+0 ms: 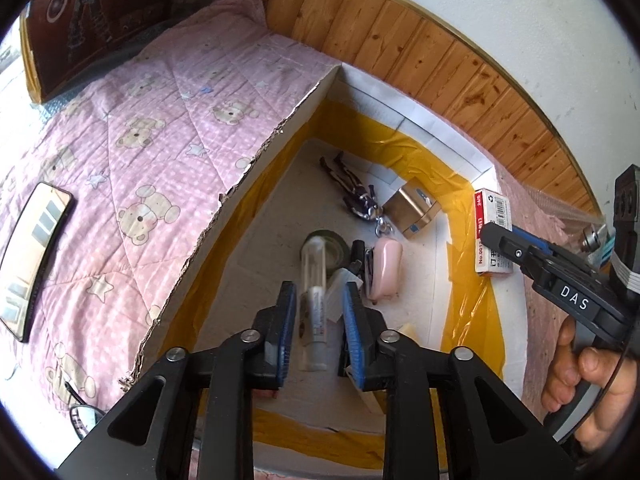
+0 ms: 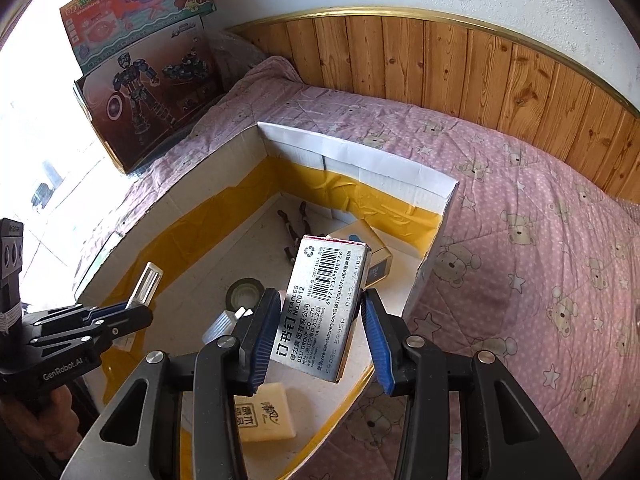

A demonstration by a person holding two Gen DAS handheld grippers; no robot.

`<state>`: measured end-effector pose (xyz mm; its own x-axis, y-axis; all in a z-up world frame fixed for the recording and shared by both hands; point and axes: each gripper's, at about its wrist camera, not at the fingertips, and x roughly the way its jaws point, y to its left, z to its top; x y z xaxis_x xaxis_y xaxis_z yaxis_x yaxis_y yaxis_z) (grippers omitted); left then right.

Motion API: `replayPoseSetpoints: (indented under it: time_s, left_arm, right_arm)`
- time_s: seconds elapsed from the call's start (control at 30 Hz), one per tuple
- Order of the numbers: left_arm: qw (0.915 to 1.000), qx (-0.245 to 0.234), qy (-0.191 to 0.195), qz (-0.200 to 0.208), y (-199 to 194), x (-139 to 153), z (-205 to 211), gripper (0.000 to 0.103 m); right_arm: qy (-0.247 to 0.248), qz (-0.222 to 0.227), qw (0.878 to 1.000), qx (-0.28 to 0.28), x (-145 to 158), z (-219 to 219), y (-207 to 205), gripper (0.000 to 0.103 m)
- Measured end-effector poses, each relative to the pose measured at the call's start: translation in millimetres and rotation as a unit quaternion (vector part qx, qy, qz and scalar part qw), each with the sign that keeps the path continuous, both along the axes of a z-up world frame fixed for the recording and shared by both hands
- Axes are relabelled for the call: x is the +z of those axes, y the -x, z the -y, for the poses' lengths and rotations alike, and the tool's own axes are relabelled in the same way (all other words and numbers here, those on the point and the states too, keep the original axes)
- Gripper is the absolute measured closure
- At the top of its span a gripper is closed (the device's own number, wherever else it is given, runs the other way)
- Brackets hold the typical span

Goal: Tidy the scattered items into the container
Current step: 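Open the left gripper dropping the glass tube while the right releases the staple box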

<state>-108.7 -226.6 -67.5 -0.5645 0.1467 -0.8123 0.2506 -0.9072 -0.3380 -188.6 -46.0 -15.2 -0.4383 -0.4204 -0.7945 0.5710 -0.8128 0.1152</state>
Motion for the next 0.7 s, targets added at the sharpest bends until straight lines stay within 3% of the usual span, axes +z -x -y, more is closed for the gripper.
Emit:
replayPoseSetpoints:
  time_s: [0.47,0.7]
  left_arm:
    - [1.0,0.001,-0.001,-0.005,-1.0,1.5,0.3,0.071]
    - [0.9995,-0.007,0.031,-0.005,-0.2,5.2,-7.5,0.066]
  right_arm:
    - [0.003,0.004,1.0,-0.002,-0.7,1.0,-3.5,0.056]
    - [-0.006,0.014,1.0,0.013,1.7,1.4,-14.6,0.056]
